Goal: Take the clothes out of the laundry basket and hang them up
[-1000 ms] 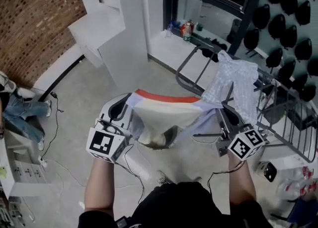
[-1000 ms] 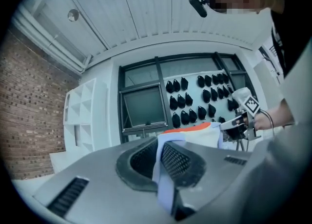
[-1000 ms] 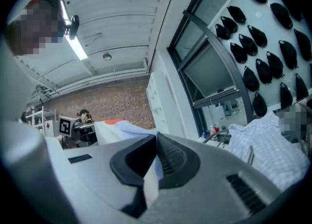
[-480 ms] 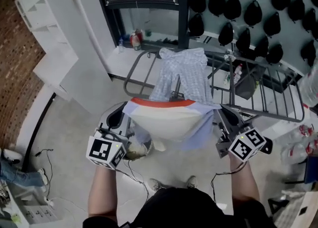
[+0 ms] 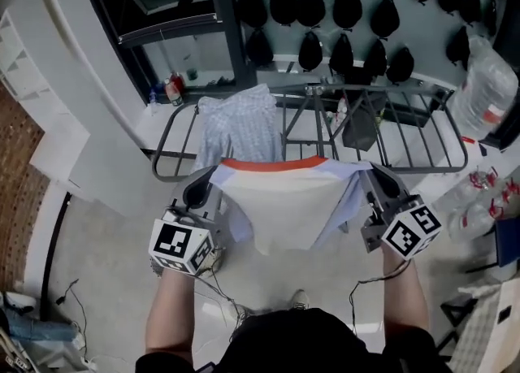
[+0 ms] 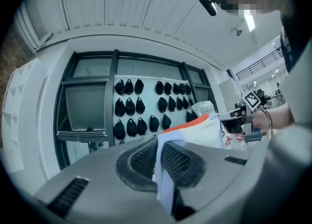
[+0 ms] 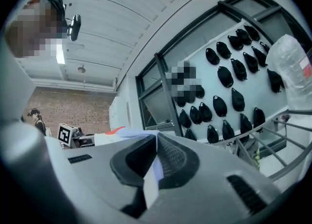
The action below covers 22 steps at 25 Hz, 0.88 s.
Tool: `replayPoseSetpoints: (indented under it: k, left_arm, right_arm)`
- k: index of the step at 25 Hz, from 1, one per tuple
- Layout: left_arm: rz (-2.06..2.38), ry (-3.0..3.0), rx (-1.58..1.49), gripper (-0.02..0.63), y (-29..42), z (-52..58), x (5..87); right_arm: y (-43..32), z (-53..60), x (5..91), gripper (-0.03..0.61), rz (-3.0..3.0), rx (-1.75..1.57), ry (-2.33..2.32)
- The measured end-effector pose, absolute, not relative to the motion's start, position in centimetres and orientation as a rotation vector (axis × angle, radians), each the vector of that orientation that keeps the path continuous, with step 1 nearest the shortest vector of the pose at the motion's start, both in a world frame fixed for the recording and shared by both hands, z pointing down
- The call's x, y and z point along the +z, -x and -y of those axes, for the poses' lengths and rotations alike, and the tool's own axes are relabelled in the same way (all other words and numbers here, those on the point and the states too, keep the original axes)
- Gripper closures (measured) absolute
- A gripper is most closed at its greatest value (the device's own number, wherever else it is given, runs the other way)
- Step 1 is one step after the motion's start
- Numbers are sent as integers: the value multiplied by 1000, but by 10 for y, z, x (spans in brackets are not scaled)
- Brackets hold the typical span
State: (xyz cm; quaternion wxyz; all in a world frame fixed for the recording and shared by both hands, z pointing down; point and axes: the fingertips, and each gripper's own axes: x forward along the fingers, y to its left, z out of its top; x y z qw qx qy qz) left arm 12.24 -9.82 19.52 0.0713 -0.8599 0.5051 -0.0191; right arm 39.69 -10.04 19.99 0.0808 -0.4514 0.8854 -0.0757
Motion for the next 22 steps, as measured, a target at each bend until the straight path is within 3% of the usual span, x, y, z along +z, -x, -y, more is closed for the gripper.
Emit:
replayPoseSetpoints:
  k: [11,22]
  left_arm:
    - [-1436,2645,-53,601,-241,129,195]
    - [-1265,2693,-28,601,-273,188,179]
  right_arm:
    - [-519,107,176,571,-2534,-146,1509]
    - [-551,144,158,571,-2393,-101,1728]
